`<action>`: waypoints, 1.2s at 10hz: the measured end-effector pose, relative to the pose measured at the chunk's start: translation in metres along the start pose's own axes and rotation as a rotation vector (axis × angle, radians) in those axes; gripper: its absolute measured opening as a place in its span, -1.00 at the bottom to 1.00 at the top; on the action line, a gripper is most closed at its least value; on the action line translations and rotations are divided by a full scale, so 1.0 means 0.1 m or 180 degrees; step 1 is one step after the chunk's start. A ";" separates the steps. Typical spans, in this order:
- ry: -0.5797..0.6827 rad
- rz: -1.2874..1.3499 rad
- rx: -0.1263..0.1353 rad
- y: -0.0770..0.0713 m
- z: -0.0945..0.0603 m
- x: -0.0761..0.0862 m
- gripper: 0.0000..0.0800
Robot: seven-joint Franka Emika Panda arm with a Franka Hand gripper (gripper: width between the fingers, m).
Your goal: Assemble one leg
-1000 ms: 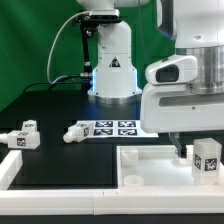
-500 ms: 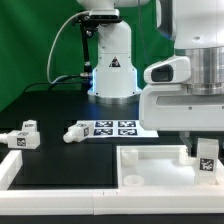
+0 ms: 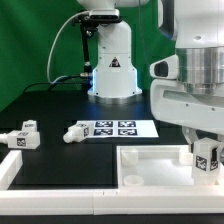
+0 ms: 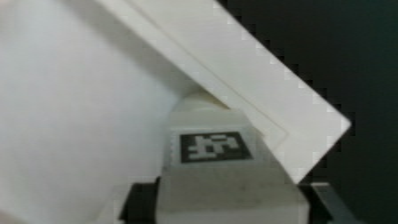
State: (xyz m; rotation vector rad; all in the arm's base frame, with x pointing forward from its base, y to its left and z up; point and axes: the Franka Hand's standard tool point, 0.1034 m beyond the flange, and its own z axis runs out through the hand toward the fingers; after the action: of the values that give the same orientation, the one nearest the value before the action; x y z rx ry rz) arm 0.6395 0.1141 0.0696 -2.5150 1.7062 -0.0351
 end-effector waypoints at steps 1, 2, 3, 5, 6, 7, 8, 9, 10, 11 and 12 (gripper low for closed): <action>-0.0008 0.0426 0.0007 0.00 0.00 0.00 -0.28; -0.0040 0.0609 0.0021 0.00 0.00 0.02 -0.28; -0.0040 0.0656 0.0019 0.00 0.00 0.01 -0.28; -0.0054 0.1045 0.0023 0.00 0.00 0.01 -0.28; -0.0071 0.1292 0.0028 0.00 0.00 0.01 -0.28; -0.0135 0.1797 0.0051 0.00 0.00 0.04 -0.28; -0.0189 0.2190 0.0078 -0.01 0.00 0.04 -0.28; -0.0191 0.2344 0.0077 -0.01 0.00 0.05 -0.28; -0.0190 0.2340 0.0078 -0.01 0.00 0.05 -0.28; -0.0189 0.2301 0.0078 -0.01 0.00 0.05 -0.28; -0.0189 0.2298 0.0076 0.00 0.01 0.05 -0.28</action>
Offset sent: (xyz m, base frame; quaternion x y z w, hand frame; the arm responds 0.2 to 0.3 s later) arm 0.0000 0.0000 0.0000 0.0000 0.0000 0.1296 0.9916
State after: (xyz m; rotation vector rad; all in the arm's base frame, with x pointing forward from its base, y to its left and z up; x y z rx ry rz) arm 0.6417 0.1101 0.0689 -1.7204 2.4391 0.0740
